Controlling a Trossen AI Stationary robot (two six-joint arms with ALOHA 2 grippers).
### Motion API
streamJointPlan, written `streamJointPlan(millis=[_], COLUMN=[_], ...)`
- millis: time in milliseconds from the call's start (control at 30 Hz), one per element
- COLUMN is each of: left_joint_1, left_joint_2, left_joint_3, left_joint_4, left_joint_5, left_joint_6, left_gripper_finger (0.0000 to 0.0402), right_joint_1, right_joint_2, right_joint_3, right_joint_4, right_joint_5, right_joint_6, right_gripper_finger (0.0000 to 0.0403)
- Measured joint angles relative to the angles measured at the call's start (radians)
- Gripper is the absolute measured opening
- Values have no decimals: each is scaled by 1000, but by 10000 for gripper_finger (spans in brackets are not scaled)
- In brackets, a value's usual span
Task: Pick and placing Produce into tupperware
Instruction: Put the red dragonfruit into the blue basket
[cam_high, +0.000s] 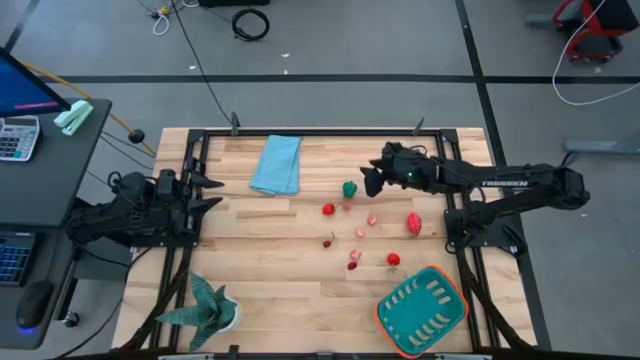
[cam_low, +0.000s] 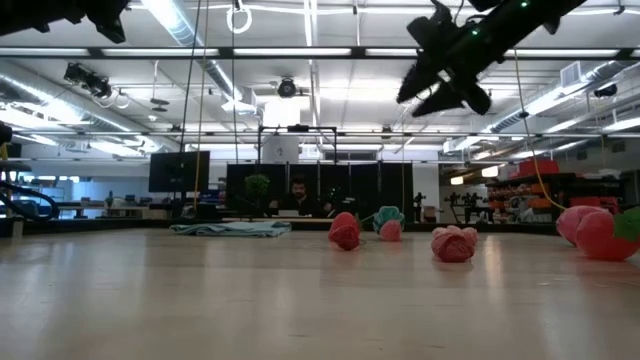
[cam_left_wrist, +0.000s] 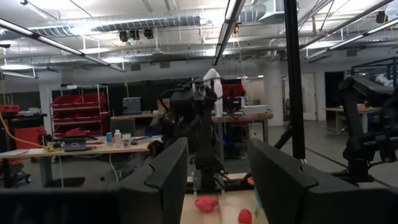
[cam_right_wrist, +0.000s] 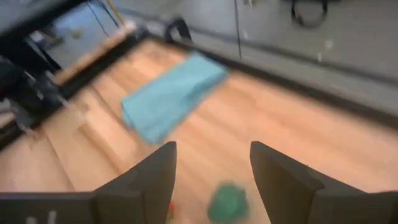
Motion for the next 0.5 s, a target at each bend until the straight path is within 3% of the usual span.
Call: streamJointPlan(millis=[200, 500], left_joint_1=[0, 0], left_joint_2=[0, 0], left_joint_3=[0, 0], left_joint_4=[-14, -13], left_joint_5=[0, -4], left_joint_6=[0, 0], left_gripper_finger=[174, 174], right_joint_1=[0, 66], right_joint_2=[-59, -4], right_joint_3=[0, 0], right_joint_4=[-352, -654], right_joint_5=[-117, -222], right_joint_6=[287, 480], right_gripper_finger=[207, 200])
